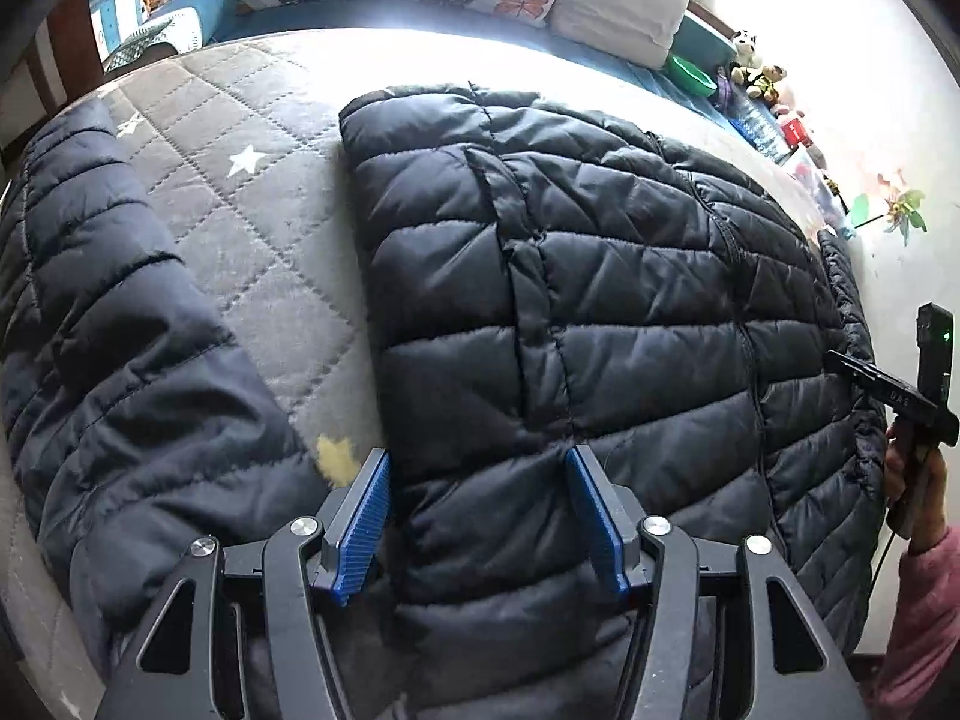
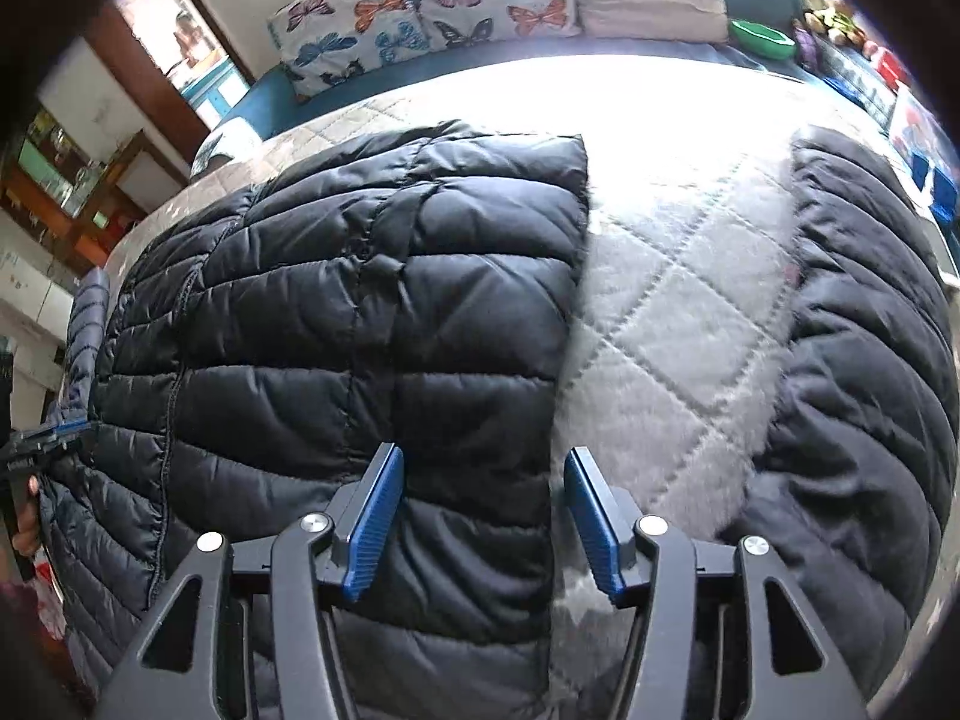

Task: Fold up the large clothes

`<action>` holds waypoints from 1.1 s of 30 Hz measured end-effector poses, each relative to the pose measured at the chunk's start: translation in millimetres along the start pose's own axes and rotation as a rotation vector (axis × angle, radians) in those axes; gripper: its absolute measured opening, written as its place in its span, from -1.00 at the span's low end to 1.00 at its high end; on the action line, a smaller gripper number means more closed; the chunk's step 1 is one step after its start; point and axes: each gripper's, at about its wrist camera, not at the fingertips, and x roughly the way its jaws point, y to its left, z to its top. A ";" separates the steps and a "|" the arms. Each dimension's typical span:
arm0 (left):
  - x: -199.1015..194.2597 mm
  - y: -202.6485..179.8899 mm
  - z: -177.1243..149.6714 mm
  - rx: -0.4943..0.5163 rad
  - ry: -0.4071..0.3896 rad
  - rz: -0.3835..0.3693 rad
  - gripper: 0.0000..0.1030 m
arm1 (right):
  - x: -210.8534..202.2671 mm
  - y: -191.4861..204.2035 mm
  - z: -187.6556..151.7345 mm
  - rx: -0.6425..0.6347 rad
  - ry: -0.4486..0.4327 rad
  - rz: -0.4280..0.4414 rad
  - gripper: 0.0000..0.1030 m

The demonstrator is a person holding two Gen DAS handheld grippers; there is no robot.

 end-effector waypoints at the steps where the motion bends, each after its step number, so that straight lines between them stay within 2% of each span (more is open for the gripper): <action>1: 1.4 -1.7 -0.1 0.018 -0.006 0.019 0.00 | 0.9 2.1 3.6 -0.010 -0.004 0.003 0.18; 3: 1.7 -5.3 -2.1 0.048 -0.023 0.048 -0.20 | 2.0 8.7 8.2 -0.036 -0.015 -0.021 0.09; 5: -2.7 -8.3 -4.8 0.061 -0.057 0.071 -0.48 | 3.0 15.3 11.9 -0.052 -0.022 -0.042 -0.14; 6: -7.4 -10.0 -5.7 0.068 -0.081 0.074 -0.53 | 0.7 19.9 13.5 -0.062 -0.039 -0.081 -0.50; 8: -18.5 -15.5 -7.5 0.088 -0.131 0.089 -0.62 | -5.6 26.2 15.9 -0.081 -0.060 -0.100 -0.66; 10: -35.1 -23.2 -6.6 0.108 -0.185 0.105 -0.66 | -19.9 34.7 20.1 -0.108 -0.111 -0.103 -0.70; 14: -76.6 -37.8 -1.0 0.132 -0.322 0.098 -0.67 | -57.7 53.1 32.5 -0.136 -0.252 -0.064 -0.71; 16: -91.1 -46.1 -2.8 0.172 -0.406 0.131 -0.66 | -70.1 62.4 36.7 -0.156 -0.324 -0.064 -0.71; 18: -90.8 -41.6 0.6 0.148 -0.400 0.160 -0.62 | -71.9 68.3 44.4 -0.155 -0.378 -0.083 -0.71; 19: -85.6 -36.2 4.0 0.125 -0.373 0.165 -0.58 | -64.1 66.0 50.0 -0.133 -0.367 -0.090 -0.71; 21: -58.8 -20.4 10.6 0.085 -0.286 0.193 -0.41 | -37.1 55.9 59.8 -0.105 -0.283 -0.105 -0.66; 23: -30.5 -2.7 11.1 0.031 -0.197 0.232 -0.39 | -1.8 43.7 65.6 -0.077 -0.157 -0.116 -0.61; 25: -21.7 9.5 8.0 -0.004 -0.158 0.245 -0.38 | 11.8 37.7 64.0 -0.083 -0.115 -0.170 -0.49; 27: -30.9 14.0 3.2 -0.034 -0.175 0.212 -0.37 | 5.9 37.5 60.9 -0.088 -0.127 -0.171 -0.47; 29: -43.9 7.2 -2.5 -0.024 -0.197 0.234 -0.22 | -5.2 42.3 56.9 -0.103 -0.111 -0.166 -0.39; 31: -62.1 -8.7 -13.2 0.030 -0.243 0.240 -0.11 | -16.5 56.3 48.7 -0.161 -0.111 -0.170 -0.34; 33: -75.5 -24.2 -23.2 0.083 -0.253 0.204 -0.09 | -27.1 69.8 38.0 -0.215 -0.099 -0.134 -0.32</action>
